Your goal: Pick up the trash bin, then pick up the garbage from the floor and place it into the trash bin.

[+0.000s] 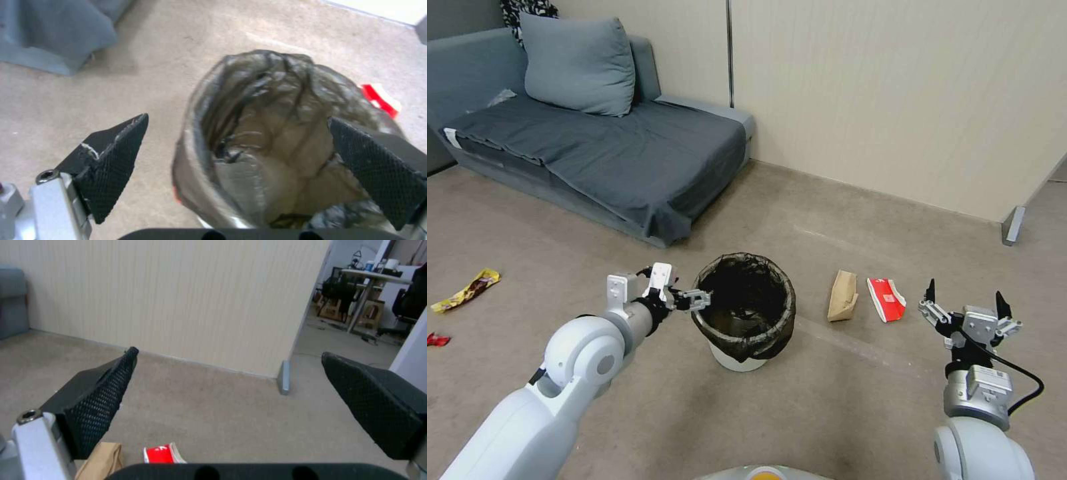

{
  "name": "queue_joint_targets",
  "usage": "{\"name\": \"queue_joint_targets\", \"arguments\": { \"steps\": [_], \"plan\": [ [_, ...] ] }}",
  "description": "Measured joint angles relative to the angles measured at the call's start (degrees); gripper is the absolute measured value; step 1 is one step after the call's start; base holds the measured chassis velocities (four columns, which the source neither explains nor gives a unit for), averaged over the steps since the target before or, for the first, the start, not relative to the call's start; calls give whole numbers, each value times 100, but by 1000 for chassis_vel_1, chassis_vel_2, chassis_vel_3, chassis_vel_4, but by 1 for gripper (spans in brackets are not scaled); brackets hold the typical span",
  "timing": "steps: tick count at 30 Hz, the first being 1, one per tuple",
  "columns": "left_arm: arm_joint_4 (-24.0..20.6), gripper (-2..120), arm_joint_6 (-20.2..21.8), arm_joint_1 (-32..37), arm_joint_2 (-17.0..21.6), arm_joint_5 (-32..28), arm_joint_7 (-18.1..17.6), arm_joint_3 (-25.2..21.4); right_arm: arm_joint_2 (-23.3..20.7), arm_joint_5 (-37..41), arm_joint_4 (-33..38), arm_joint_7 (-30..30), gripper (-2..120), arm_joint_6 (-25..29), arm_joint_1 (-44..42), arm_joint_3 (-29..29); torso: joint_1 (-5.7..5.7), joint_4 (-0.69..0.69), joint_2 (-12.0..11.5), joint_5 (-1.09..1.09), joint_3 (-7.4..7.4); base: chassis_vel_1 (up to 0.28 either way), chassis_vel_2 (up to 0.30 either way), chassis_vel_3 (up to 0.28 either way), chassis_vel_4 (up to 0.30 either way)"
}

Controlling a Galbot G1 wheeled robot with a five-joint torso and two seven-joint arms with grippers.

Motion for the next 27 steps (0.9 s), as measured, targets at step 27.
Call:
{"name": "queue_joint_targets", "arguments": {
  "steps": [27],
  "plan": [
    [927,100,0,-488,-244,178,-117,498,-18,11,-199,-8,100,-18,95,-22,1,-1,0,0,0,0,0,0,0]
  ]
}}
